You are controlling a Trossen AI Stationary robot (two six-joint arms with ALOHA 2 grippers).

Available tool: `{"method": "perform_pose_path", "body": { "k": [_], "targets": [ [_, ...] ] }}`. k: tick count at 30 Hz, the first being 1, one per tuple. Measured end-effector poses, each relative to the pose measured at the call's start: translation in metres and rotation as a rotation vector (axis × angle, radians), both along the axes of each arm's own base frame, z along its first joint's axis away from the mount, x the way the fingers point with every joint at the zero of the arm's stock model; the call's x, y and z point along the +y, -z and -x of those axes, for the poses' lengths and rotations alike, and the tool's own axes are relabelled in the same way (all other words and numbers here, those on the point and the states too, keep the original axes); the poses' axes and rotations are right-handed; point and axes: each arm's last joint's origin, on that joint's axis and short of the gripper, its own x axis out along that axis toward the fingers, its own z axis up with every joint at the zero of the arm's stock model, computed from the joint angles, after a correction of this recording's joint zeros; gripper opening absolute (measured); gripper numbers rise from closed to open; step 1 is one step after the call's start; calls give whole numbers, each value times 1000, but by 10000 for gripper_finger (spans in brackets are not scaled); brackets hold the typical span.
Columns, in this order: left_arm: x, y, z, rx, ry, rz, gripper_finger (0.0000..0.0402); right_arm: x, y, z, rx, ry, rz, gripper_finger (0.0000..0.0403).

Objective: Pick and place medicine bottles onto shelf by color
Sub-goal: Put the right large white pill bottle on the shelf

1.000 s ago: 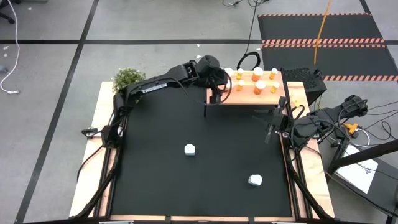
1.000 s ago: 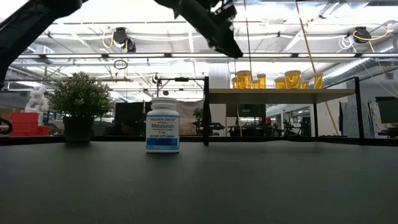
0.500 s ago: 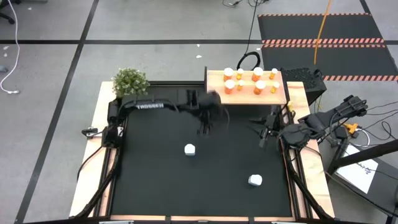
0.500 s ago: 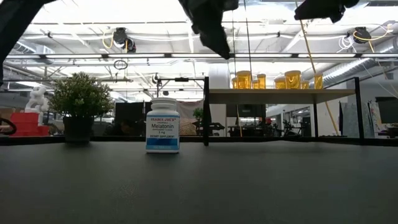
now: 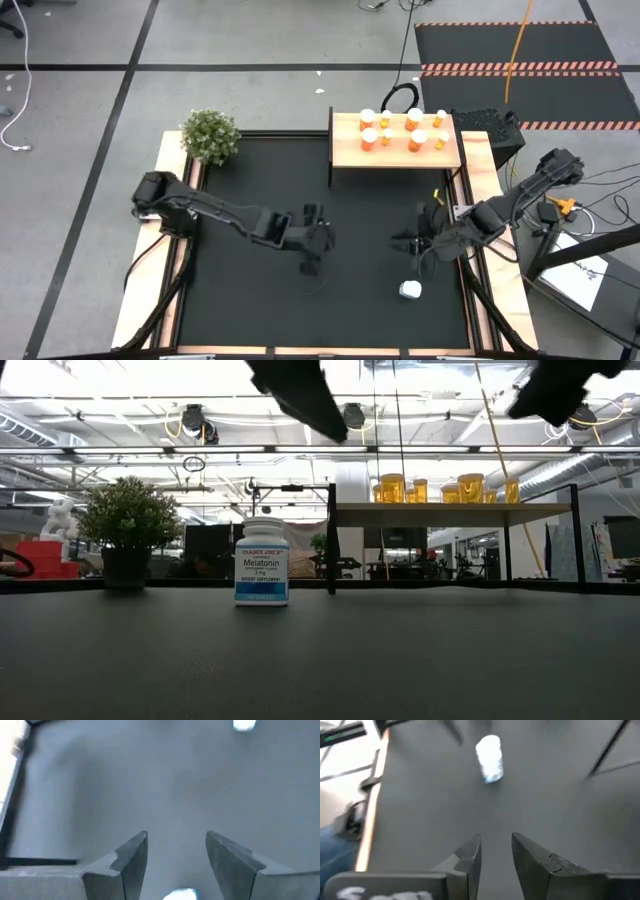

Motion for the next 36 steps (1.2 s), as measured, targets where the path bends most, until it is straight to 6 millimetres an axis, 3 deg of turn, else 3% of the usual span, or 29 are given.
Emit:
{"method": "perform_pose_path", "body": {
  "k": [8,13,19,24,36],
  "targets": [
    [-22,14,31,-116,-28,72,200,25,9,8,158,-125,-245,105],
    [-35,19,34,-155,-27,122,200,36,13,19,268,-132,-373,145],
    [-43,21,34,-158,-23,143,200,46,28,42,454,-69,-346,205],
    [-44,20,33,-172,-20,149,200,60,47,51,543,-35,-312,232],
    [-32,20,29,-181,-35,130,200,92,84,36,483,-24,-173,240]
  ]
}}
